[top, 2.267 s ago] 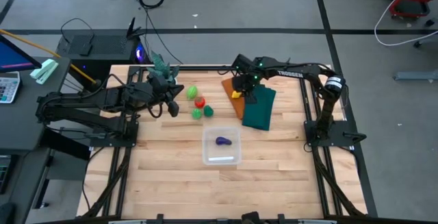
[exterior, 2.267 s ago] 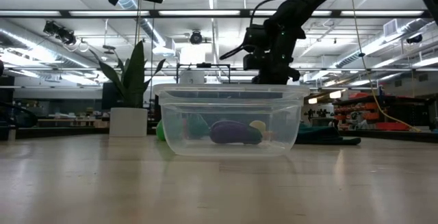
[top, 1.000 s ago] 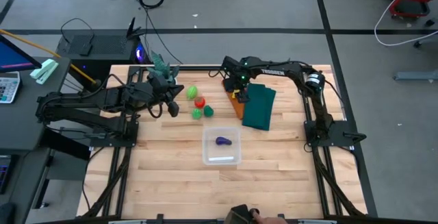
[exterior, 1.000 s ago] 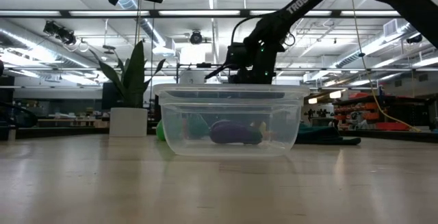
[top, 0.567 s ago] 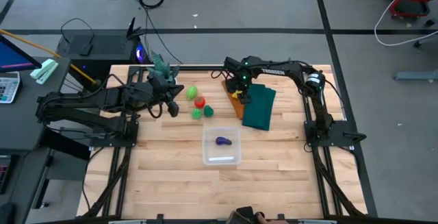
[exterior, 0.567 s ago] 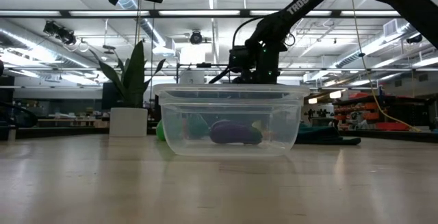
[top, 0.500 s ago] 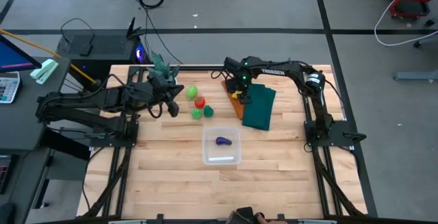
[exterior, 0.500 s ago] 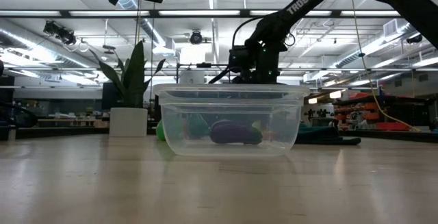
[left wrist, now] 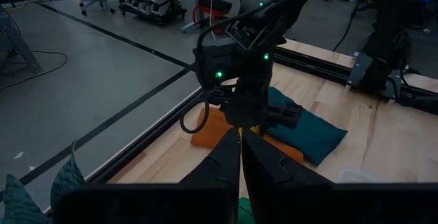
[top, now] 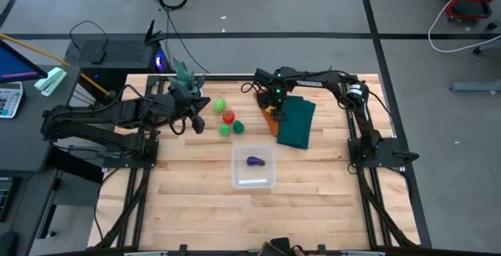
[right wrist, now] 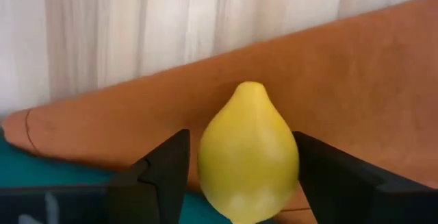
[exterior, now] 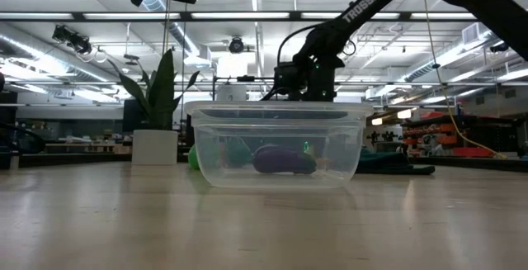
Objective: Pick and placing Produce into tupperware
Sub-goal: Put the yellow lemon into the transparent container
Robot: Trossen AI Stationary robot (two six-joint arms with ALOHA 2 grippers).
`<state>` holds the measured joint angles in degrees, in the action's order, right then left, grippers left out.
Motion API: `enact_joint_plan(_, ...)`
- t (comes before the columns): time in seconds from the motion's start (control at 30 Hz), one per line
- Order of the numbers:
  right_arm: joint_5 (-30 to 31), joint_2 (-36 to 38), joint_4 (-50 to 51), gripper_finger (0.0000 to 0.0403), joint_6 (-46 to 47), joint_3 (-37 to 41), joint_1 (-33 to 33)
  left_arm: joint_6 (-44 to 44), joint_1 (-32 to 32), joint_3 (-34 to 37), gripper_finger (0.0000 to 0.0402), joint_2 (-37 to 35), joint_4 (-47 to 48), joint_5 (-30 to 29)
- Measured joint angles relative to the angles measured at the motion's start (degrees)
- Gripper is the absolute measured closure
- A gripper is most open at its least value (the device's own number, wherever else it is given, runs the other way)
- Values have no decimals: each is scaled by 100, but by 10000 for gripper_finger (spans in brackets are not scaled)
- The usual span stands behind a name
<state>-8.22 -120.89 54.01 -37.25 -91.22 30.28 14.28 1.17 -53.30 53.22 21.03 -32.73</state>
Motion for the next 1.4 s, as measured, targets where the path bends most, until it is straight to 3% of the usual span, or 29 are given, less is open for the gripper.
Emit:
enact_joint_plan(0.33, 83, 34, 107, 261, 140, -2, -17, -2, 0, 0, 386, -1, 23, 0)
enact_joint_plan(0.6, 209, 289, 259, 243, 188, -22, -62, -2, 0, 0, 387, 0, 29, -1)
enact_joint_plan(0.9, 233, 1123, 316, 251, 676, -24, -300, -4, 0, 0, 385, 1, 27, -1)
enact_joint_plan(1.4, 62, 1936, 887, 248, 2097, -24, -1436, -7, -2, 0, 389, -1, 23, 0)
